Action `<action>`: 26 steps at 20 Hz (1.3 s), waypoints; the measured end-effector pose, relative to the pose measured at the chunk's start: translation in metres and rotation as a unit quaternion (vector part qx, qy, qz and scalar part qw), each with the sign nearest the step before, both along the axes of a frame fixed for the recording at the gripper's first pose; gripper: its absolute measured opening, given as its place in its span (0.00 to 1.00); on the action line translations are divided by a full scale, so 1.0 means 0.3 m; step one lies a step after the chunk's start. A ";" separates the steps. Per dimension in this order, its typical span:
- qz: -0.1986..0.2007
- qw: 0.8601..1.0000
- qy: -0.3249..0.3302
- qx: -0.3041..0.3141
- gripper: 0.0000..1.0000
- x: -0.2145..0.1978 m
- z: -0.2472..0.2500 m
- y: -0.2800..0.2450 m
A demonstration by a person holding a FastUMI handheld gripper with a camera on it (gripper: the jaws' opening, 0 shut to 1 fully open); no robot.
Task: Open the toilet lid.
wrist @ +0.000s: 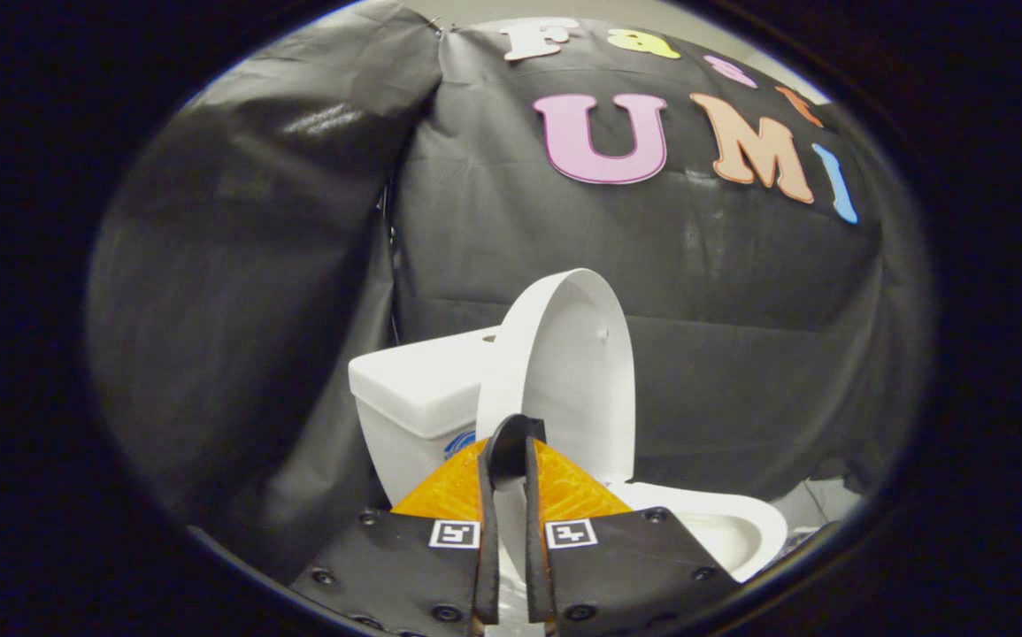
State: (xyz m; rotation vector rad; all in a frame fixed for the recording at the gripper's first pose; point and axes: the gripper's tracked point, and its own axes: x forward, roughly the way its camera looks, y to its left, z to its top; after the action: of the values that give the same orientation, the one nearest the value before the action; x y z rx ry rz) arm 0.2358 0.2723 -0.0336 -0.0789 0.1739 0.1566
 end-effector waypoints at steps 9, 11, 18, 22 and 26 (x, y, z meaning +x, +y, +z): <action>0.039 0.996 -0.080 0.004 0.37 -0.095 0.225 -0.101; 0.016 0.996 -0.090 0.009 0.37 -0.112 0.259 -0.217; -0.040 0.994 -0.085 0.048 0.39 -0.201 0.246 -0.596; -0.071 0.991 -0.096 0.055 0.40 -0.267 0.246 -0.803; -0.061 0.993 -0.093 0.046 0.40 -0.324 0.240 -0.961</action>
State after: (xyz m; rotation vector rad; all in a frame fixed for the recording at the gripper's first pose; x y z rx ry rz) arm 0.1387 -0.0160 0.0383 0.0085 -0.0143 0.0354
